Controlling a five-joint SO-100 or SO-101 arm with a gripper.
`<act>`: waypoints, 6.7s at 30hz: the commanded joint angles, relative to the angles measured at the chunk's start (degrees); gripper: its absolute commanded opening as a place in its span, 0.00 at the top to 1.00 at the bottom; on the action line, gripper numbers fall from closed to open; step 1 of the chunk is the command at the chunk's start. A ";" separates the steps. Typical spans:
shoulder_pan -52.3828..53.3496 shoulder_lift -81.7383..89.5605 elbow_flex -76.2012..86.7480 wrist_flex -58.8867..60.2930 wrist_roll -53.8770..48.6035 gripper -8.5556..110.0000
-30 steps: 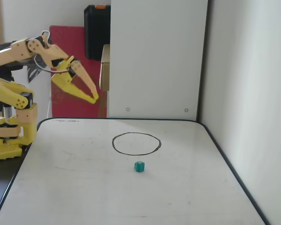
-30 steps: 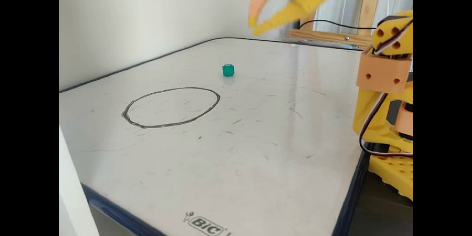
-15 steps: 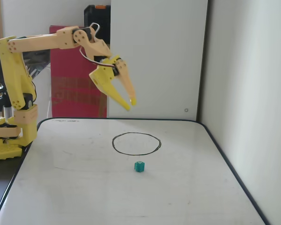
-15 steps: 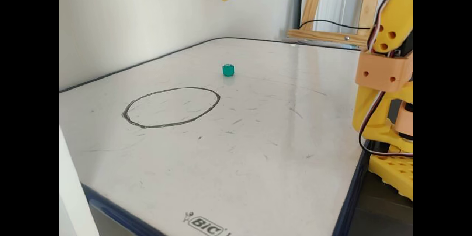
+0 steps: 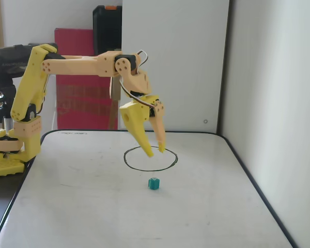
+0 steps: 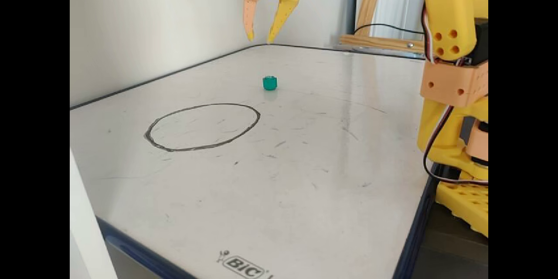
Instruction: Grasp a green cube and put it in the black circle
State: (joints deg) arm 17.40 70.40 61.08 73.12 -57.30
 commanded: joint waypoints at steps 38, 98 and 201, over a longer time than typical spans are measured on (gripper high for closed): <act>1.67 -13.97 -8.00 -0.35 -14.24 0.78; -26.72 -0.44 4.92 0.44 10.90 0.93; -23.12 123.22 118.12 -24.08 53.70 0.93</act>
State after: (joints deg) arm -5.27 193.18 177.36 49.83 -3.43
